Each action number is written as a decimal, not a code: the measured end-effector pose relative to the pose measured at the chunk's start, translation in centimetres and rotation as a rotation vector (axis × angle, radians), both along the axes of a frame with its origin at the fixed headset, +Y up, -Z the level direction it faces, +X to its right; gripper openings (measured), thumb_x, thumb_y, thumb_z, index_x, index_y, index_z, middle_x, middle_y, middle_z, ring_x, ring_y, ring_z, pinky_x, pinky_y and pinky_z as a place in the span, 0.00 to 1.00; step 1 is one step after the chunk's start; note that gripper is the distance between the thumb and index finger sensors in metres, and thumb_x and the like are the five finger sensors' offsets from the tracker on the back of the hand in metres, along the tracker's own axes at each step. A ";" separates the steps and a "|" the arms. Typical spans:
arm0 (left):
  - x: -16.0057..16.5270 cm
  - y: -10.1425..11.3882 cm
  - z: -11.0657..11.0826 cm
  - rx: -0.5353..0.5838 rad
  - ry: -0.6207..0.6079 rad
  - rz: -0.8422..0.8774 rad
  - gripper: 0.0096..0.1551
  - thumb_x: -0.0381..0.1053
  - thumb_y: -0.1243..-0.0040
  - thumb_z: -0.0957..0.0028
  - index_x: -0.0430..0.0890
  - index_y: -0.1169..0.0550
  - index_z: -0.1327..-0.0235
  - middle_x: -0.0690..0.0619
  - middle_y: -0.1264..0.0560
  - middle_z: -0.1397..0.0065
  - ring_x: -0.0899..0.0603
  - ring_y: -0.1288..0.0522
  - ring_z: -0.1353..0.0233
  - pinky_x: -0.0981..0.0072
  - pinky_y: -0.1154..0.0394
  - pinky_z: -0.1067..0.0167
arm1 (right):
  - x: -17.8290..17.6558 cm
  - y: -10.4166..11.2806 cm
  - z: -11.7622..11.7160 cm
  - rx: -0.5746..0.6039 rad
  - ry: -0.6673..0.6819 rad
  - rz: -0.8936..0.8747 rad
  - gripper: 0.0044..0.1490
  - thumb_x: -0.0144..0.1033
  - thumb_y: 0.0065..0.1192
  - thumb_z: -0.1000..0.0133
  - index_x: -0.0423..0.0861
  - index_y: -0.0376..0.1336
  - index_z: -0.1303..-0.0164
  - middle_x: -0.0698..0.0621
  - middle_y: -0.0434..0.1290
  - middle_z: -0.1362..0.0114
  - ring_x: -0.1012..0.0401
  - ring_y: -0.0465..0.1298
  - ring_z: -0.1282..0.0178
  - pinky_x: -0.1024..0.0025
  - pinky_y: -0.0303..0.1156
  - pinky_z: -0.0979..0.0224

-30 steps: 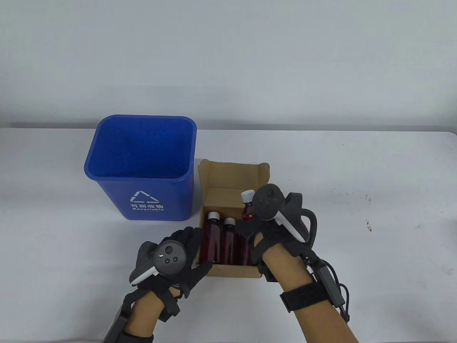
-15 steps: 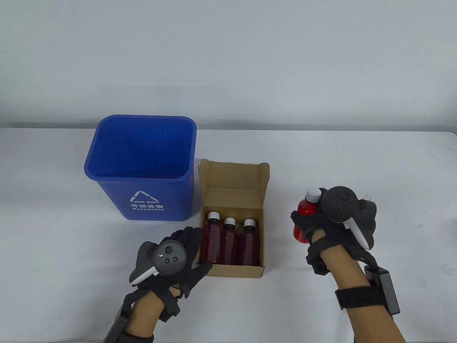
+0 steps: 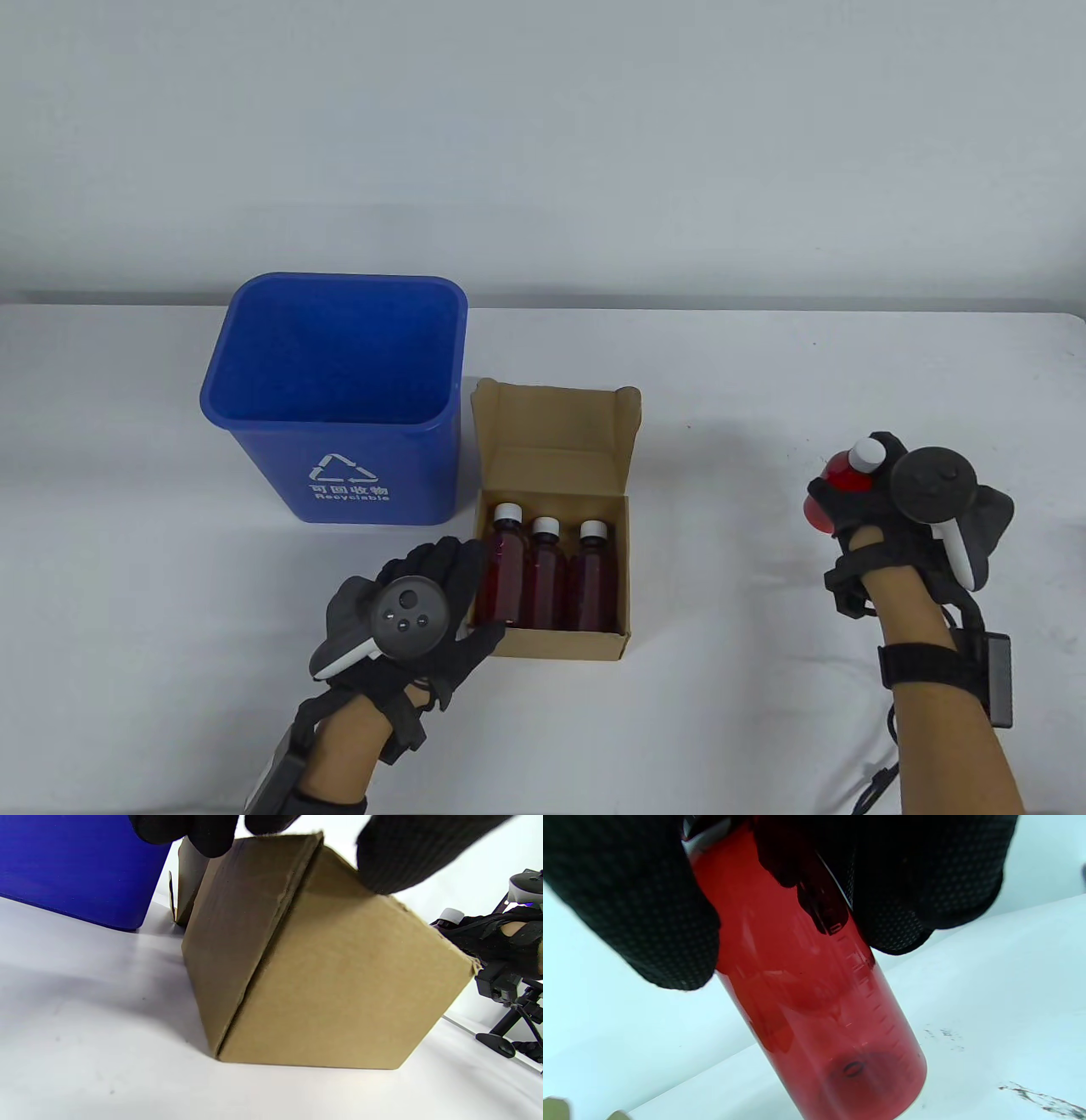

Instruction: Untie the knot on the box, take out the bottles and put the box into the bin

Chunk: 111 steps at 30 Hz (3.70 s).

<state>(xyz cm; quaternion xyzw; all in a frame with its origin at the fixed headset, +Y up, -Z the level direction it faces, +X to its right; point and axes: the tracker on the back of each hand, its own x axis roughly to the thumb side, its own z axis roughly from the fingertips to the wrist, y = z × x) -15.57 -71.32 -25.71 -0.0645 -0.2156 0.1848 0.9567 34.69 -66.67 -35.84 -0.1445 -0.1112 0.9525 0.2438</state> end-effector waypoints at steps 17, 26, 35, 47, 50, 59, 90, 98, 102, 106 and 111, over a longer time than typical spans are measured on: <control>0.7 0.0 0.3 0.012 0.001 -0.001 0.56 0.68 0.46 0.47 0.38 0.51 0.18 0.33 0.46 0.18 0.21 0.46 0.21 0.20 0.50 0.29 | 2.0 -5.6 -1.9 -0.032 -0.042 -0.073 0.55 0.54 0.81 0.55 0.47 0.50 0.29 0.49 0.65 0.28 0.43 0.76 0.39 0.52 0.74 0.41; 0.6 0.0 0.3 0.014 0.009 0.024 0.57 0.68 0.45 0.47 0.38 0.51 0.18 0.33 0.46 0.18 0.21 0.45 0.21 0.20 0.50 0.29 | 2.3 -3.5 -1.3 -0.063 0.005 -0.105 0.63 0.52 0.76 0.53 0.40 0.39 0.27 0.42 0.52 0.24 0.40 0.67 0.31 0.44 0.66 0.35; 0.6 0.0 0.2 0.013 0.009 0.027 0.57 0.68 0.45 0.47 0.38 0.51 0.18 0.33 0.46 0.18 0.22 0.45 0.21 0.20 0.50 0.29 | -0.3 4.3 1.3 0.023 0.109 -0.031 0.59 0.53 0.72 0.50 0.37 0.40 0.28 0.38 0.50 0.24 0.38 0.62 0.30 0.43 0.63 0.34; 0.6 -0.1 0.2 0.011 0.014 0.033 0.57 0.68 0.45 0.47 0.38 0.51 0.18 0.34 0.46 0.18 0.22 0.45 0.21 0.20 0.49 0.29 | -13.0 7.4 5.3 0.112 0.439 0.262 0.54 0.53 0.69 0.49 0.36 0.44 0.29 0.37 0.53 0.27 0.42 0.67 0.38 0.52 0.67 0.42; 0.5 -0.1 0.2 0.009 0.016 0.044 0.57 0.68 0.44 0.47 0.38 0.51 0.18 0.33 0.46 0.18 0.22 0.45 0.21 0.20 0.49 0.29 | -16.8 6.9 6.2 0.112 0.531 0.304 0.54 0.54 0.69 0.49 0.36 0.44 0.30 0.37 0.53 0.27 0.42 0.67 0.38 0.52 0.68 0.42; 0.4 -0.3 0.1 -0.004 0.015 0.041 0.59 0.70 0.45 0.48 0.38 0.54 0.18 0.34 0.48 0.18 0.21 0.47 0.20 0.20 0.49 0.28 | -26.5 3.7 7.1 -0.005 0.744 0.305 0.52 0.55 0.67 0.48 0.35 0.47 0.30 0.36 0.57 0.28 0.47 0.72 0.46 0.58 0.72 0.49; 0.4 -0.5 -0.4 -0.054 -0.014 0.076 0.62 0.67 0.38 0.49 0.36 0.55 0.20 0.31 0.47 0.19 0.22 0.44 0.21 0.26 0.46 0.26 | -32.8 -5.3 -1.2 -0.952 0.890 -0.107 0.70 0.65 0.70 0.53 0.32 0.38 0.24 0.35 0.41 0.28 0.56 0.67 0.43 0.64 0.69 0.43; 0.6 -0.9 -0.5 -0.061 -0.030 0.053 0.65 0.64 0.35 0.50 0.32 0.58 0.24 0.31 0.49 0.19 0.22 0.43 0.21 0.29 0.44 0.26 | -32.0 -5.9 -1.3 -0.983 0.889 -0.302 0.64 0.63 0.75 0.55 0.40 0.43 0.27 0.41 0.41 0.27 0.57 0.65 0.38 0.62 0.67 0.36; 0.6 -0.9 -0.5 -0.060 -0.032 0.067 0.65 0.64 0.35 0.50 0.31 0.58 0.24 0.30 0.49 0.20 0.21 0.43 0.21 0.27 0.44 0.26 | -31.9 -5.8 -1.1 -0.972 0.893 -0.312 0.64 0.64 0.74 0.53 0.42 0.42 0.25 0.43 0.41 0.25 0.57 0.65 0.37 0.62 0.67 0.35; 0.8 -0.8 -0.3 -0.050 -0.021 0.050 0.66 0.64 0.36 0.50 0.29 0.59 0.26 0.29 0.49 0.21 0.20 0.43 0.22 0.26 0.44 0.27 | -31.4 -5.6 -0.9 -0.940 0.887 -0.384 0.61 0.64 0.71 0.51 0.46 0.41 0.24 0.44 0.42 0.23 0.59 0.67 0.39 0.63 0.69 0.37; 1.0 -1.0 -0.2 -0.048 -0.009 0.070 0.67 0.64 0.36 0.50 0.27 0.61 0.28 0.28 0.49 0.22 0.20 0.43 0.23 0.26 0.44 0.28 | -31.4 -4.8 -0.6 -0.888 0.929 -0.423 0.57 0.55 0.76 0.51 0.48 0.42 0.26 0.46 0.45 0.23 0.57 0.69 0.41 0.62 0.70 0.39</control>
